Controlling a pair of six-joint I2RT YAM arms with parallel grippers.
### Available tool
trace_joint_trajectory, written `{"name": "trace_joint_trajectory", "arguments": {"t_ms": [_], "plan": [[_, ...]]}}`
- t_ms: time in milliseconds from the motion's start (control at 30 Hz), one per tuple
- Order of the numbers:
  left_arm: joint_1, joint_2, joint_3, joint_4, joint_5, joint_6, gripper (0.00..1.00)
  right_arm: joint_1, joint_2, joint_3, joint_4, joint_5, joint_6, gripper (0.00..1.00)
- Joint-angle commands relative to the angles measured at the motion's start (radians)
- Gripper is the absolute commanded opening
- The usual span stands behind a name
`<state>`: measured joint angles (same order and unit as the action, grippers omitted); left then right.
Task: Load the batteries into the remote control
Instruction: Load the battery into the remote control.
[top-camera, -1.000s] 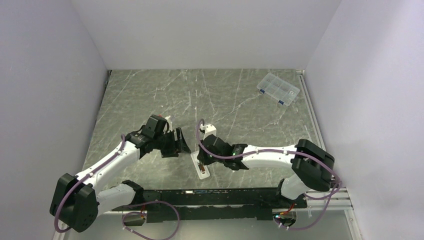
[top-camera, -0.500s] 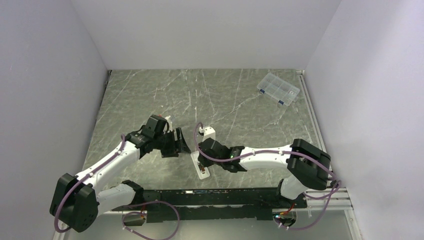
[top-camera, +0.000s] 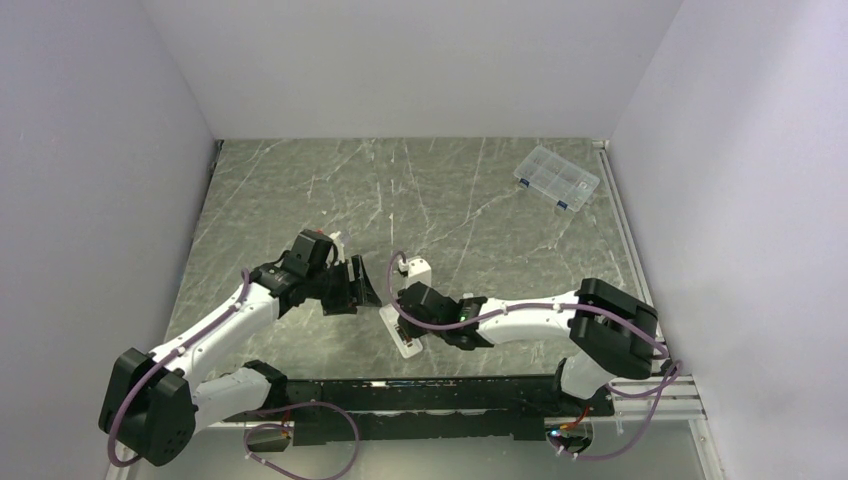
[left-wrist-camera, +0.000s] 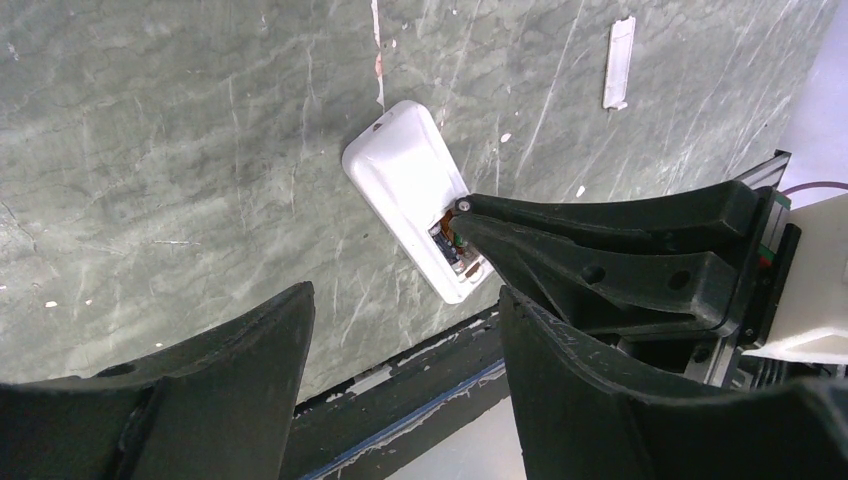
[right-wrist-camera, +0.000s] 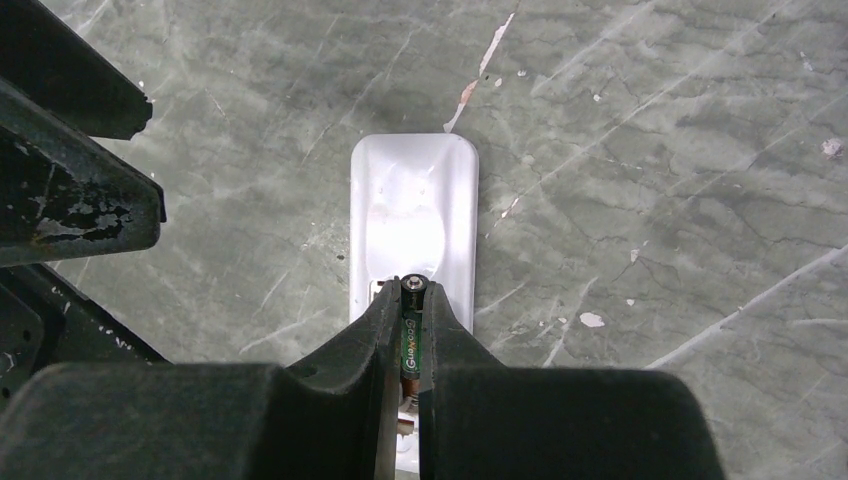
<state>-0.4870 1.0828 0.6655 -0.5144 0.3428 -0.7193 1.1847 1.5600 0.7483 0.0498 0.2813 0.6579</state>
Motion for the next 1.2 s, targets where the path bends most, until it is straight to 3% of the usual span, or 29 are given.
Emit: {"name": "trace_joint_trajectory", "arguments": {"t_ms": [0, 467, 900, 1167], "plan": [[-0.002, -0.017, 0.013, 0.008, 0.012, 0.004, 0.73, 0.011, -0.001, -0.004, 0.047, 0.038, 0.005, 0.0], [-0.002, -0.02, 0.006, 0.017, 0.015, 0.0, 0.73, 0.04, 0.003, -0.017, 0.022, 0.068, -0.019, 0.0], [-0.002, -0.018, -0.002, 0.031, 0.021, -0.007, 0.73, 0.082, -0.016, 0.008, -0.028, 0.133, -0.023, 0.3], [-0.001, -0.021, -0.009, 0.035, 0.022, -0.004, 0.73, 0.1, -0.051, 0.044, -0.071, 0.17, -0.023, 0.35]]}}
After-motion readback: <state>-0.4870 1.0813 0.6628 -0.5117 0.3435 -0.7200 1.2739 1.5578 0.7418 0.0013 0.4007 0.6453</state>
